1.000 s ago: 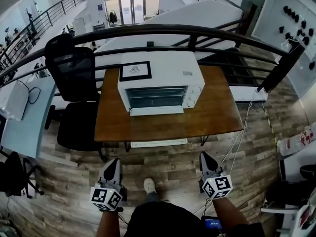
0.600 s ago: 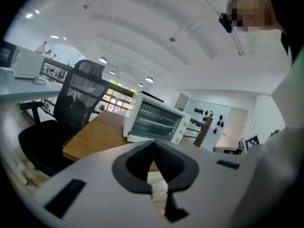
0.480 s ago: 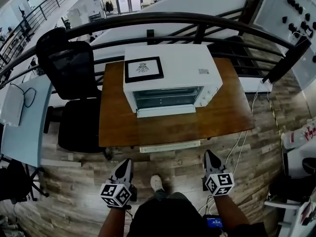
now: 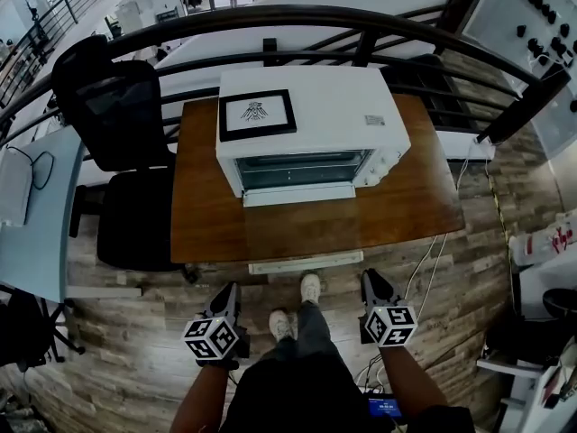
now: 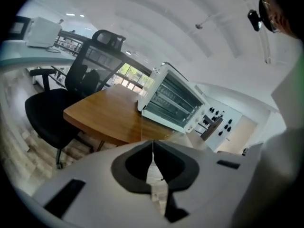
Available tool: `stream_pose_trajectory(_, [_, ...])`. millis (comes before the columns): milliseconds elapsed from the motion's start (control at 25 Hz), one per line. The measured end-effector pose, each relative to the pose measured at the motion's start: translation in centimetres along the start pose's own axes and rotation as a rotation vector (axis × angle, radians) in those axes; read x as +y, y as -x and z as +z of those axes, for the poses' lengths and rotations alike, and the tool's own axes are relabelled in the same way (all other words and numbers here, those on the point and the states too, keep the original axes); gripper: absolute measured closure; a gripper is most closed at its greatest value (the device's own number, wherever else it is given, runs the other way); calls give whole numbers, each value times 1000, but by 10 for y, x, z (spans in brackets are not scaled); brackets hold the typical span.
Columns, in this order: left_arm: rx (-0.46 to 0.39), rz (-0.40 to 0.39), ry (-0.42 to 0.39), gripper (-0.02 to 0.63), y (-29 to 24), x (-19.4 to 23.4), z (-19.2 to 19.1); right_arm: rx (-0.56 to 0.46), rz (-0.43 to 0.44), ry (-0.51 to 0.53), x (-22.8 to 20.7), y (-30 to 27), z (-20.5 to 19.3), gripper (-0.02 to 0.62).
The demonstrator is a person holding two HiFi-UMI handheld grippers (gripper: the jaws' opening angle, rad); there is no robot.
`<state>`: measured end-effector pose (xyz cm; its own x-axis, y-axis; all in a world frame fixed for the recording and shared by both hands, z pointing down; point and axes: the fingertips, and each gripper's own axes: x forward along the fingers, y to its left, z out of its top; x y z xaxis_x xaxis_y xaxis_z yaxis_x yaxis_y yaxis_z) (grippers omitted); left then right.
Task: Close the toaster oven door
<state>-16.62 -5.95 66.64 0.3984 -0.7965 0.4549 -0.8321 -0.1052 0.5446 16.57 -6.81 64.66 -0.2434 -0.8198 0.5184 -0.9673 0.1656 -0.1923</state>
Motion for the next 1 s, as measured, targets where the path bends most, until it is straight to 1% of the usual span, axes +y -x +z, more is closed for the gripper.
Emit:
stream_pose_trajectory(80, [21,9,23,595,-9,3,-7,36,-9,-14,-6,-10,-10,527])
stream_pose_trajectory(200, [52,20,26,595,-21,7,-15,83,-19,-39,-17,-24,-21,497])
stream_pose_trajectory(280, [68,27,44,595,-28,9,-19,110,-11,-88,-25,-33,-26,470])
stream_pose_trajectory(360, [85,33,87,594,-36,12,-26,132,-3,-146,-32,-43,-30,443])
stream_pose_trajectory(400, [96,34,114,576,-41,15,-30,144,-1,-169,-35,-49,-32,428])
stream_pose_trajectory(440, [105,35,142,529,-46,17,-33,157,2,-188,-37,-54,-35,409])
stream_pose_trajectory(480, [111,37,168,491,-49,19,-37,169,7,-202,-39,-58,-37,403])
stream_pose_trajectory(600, [125,48,213,477,-57,25,-44,203,27,-230,-41,-70,-44,400])
stream_pose_trajectory(720, [134,22,259,443,-69,25,-50,228,48,-252,-43,-80,-49,384])
stream_pose_trajectory(880, [153,-27,304,426,-82,21,-59,246,79,-368,-44,-89,-55,380])
stream_pose_trajectory(1000, [157,-45,327,426,-89,15,-57,259,98,-399,-41,-92,-56,407])
